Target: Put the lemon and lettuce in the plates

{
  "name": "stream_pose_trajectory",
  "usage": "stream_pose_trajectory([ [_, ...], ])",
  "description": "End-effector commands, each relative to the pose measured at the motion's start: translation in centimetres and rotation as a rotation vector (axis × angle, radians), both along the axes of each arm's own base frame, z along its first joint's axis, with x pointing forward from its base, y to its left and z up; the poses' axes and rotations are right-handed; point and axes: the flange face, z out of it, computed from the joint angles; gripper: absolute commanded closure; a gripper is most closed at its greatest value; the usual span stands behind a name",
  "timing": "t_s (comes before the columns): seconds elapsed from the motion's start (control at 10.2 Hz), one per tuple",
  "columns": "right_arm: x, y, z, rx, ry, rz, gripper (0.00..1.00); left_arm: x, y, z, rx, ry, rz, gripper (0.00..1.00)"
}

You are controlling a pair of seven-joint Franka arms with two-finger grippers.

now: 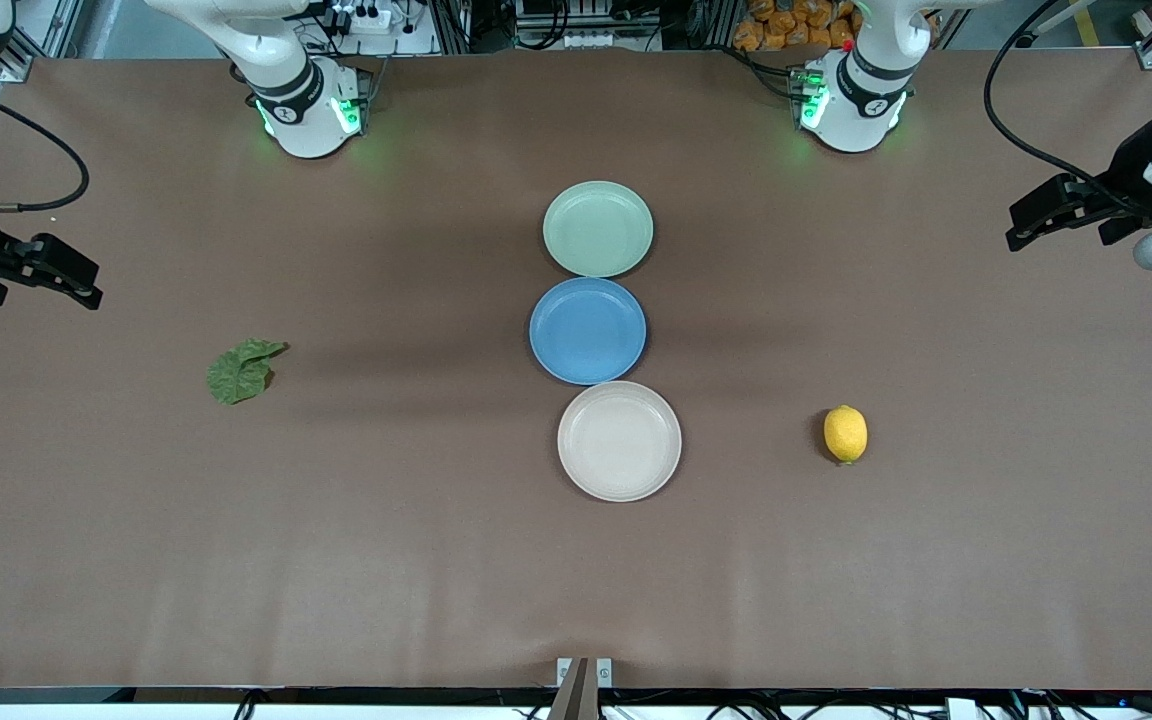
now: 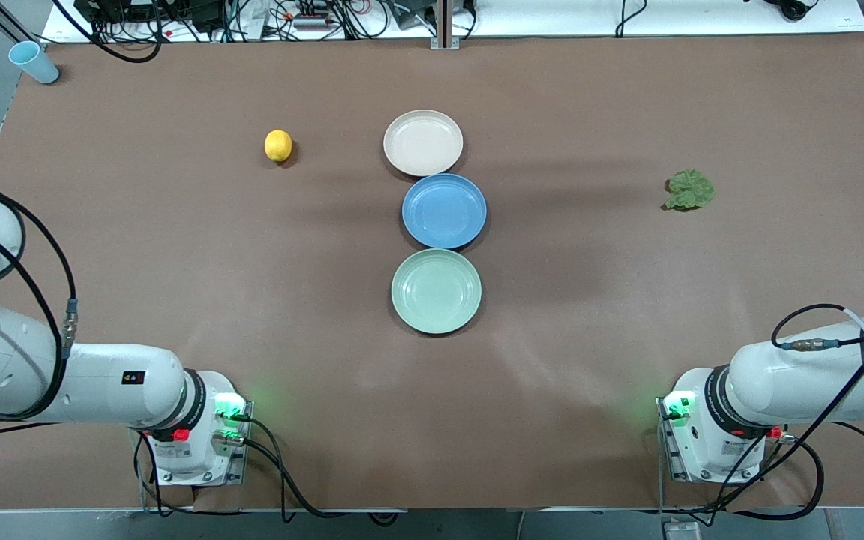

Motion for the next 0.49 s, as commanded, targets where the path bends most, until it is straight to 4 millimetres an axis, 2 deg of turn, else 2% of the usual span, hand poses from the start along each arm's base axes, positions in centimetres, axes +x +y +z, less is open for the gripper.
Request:
stream_pose_trajectory([
  [0.0, 0.08, -0.12, 0.32, -0.013, -0.008, -0.011, 0.00, -0.46, 0.15, 0.63, 0.010, 0.000, -0.029, 0.00],
  [0.29, 0.07, 0.06, 0.32, -0.013, -0.008, -0.010, 0.00, -0.38, 0.41, 0.47, 0.004, 0.003, -0.025, 0.00],
  [0.39, 0.07, 0.06, 0.32, -0.013, -0.008, -0.010, 0.00, 0.01, 0.12, -0.16, 0.001, 0.013, -0.036, 0.00],
])
